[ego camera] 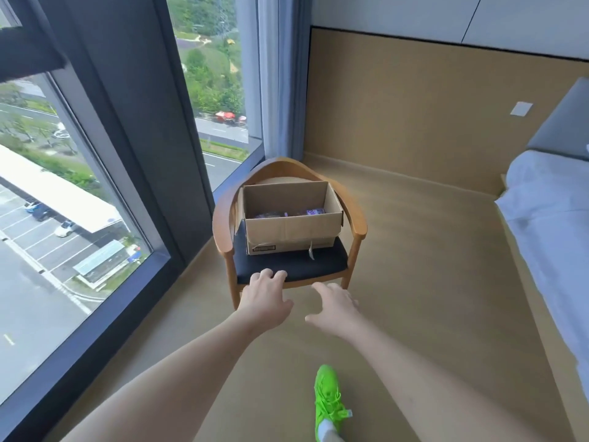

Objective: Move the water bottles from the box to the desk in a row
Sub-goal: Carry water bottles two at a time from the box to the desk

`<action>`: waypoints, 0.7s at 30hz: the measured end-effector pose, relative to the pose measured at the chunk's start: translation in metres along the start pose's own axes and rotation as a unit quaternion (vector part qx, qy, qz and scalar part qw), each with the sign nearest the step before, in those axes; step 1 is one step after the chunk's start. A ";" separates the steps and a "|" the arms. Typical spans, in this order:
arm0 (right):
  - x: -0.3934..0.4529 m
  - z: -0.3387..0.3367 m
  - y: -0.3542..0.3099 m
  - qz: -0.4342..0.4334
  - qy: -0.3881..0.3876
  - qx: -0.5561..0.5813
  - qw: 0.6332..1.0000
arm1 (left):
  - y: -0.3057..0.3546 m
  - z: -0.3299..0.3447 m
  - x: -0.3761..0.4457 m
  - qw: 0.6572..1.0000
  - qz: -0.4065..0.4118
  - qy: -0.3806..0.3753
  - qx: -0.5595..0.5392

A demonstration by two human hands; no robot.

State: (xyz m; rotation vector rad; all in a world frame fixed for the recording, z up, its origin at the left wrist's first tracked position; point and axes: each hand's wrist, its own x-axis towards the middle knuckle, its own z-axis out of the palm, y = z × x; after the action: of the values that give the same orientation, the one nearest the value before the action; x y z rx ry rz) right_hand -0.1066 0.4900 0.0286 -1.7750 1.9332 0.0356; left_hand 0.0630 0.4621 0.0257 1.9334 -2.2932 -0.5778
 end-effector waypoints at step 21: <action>0.333 -0.095 0.006 -0.065 -0.078 0.005 0.995 | -0.006 -0.018 0.310 0.993 -0.106 -0.040 -0.027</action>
State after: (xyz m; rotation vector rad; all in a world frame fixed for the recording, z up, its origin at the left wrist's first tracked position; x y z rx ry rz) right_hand -0.1503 0.1499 -0.0178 -1.8312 1.7023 0.1144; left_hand 0.0131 0.1580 -0.0133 2.1804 -2.1065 -0.7407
